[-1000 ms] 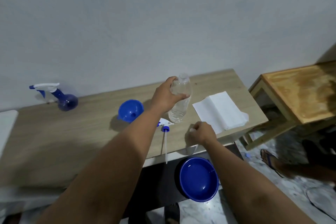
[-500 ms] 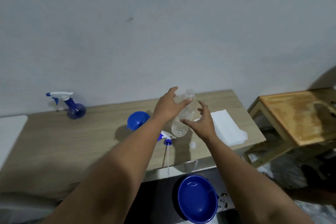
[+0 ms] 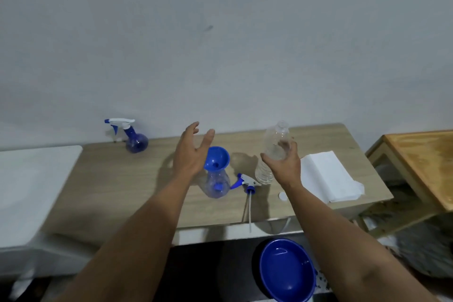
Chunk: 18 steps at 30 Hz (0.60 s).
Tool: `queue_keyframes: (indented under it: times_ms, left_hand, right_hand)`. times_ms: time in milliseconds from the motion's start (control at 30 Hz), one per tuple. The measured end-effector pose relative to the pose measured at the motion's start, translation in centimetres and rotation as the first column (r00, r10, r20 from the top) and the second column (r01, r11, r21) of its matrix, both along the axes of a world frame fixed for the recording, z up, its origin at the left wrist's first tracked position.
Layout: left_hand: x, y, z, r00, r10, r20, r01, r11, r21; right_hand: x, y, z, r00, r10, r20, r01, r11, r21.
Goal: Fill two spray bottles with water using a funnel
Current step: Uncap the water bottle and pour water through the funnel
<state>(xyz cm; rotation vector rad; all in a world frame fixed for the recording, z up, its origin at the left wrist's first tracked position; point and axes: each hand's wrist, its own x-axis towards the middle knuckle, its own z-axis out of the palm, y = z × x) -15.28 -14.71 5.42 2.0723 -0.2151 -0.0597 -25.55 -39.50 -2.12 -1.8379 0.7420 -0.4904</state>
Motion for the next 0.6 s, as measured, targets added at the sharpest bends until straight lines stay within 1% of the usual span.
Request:
queue_keyframes:
  times_ms: [100, 200, 367, 467, 600]
  left_hand:
    - [-1.2, 1.9, -2.2, 0.994, -0.044, -0.095, 0.049, 0.997, 0.053]
    - [-2.0, 2.3, -2.9, 0.982, -0.123, -0.141, 0.139, 0.985, 0.104]
    - [-2.3, 2.5, -3.1, 0.967, -0.203, -0.152, 0.228, 0.958, 0.171]
    - [-2.5, 3.0, -3.1, 0.964, -0.213, -0.161, 0.239, 0.957, 0.164]
    - [-2.9, 3.4, -2.8, 0.959, -0.235, -0.155, 0.26, 0.952, 0.162]
  right_hand:
    - [0.0, 0.8, -0.3, 0.996, -0.083, 0.038, 0.083, 0.996, 0.013]
    - [0.2, 1.2, -0.2, 0.989, -0.129, 0.073, 0.126, 0.991, 0.038]
    - [0.5, 1.5, 1.5, 0.978, -0.147, 0.151, 0.134, 0.986, 0.097]
    - [0.5, 1.4, 3.3, 0.965, -0.168, 0.203, 0.147, 0.983, 0.112]
    - [0.7, 1.6, 6.4, 0.94, -0.174, 0.292, 0.156, 0.984, 0.085]
